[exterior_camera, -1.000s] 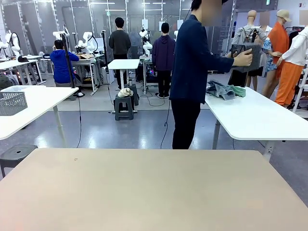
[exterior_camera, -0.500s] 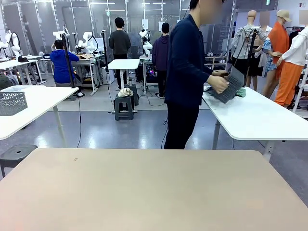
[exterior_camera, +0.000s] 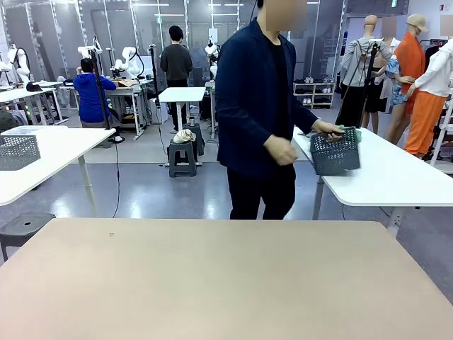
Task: Fold the towels and place them in the basket.
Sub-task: When a person lays out a Towel with hook on the table, fold it in half twice.
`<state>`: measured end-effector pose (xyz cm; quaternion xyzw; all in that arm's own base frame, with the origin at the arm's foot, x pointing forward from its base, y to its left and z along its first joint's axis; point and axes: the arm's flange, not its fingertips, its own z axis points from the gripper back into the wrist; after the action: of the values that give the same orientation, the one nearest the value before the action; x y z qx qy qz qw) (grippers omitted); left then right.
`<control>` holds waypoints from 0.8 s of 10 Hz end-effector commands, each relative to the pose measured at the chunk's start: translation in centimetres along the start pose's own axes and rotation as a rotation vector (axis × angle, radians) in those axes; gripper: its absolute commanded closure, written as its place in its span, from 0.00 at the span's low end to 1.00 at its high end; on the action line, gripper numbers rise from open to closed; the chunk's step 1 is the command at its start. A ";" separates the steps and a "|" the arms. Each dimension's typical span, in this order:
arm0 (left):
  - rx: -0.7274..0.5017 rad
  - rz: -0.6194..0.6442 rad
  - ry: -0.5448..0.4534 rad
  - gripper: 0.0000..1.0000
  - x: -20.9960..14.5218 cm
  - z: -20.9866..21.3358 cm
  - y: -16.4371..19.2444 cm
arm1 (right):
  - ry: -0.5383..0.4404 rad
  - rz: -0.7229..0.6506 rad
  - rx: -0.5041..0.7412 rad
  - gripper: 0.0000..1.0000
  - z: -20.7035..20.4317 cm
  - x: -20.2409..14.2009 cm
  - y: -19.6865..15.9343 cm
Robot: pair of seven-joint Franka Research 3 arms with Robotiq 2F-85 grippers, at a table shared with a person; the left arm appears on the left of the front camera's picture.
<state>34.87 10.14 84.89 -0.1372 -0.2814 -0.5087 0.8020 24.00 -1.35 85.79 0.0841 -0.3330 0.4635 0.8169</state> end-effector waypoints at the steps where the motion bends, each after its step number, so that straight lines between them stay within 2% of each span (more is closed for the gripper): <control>1: 0.002 0.001 -0.001 0.00 -0.1 0.1 0.0 | -0.001 0.012 0.008 0.00 -0.1 0.0 0.0; 8: 0.002 0.001 -0.001 0.00 -0.1 0.1 0.0 | -0.001 0.012 0.008 0.00 -0.1 0.0 0.0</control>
<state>34.87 10.14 84.89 -0.1371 -0.2814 -0.5087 0.8020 24.00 -1.35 85.79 0.0841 -0.3330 0.4634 0.8169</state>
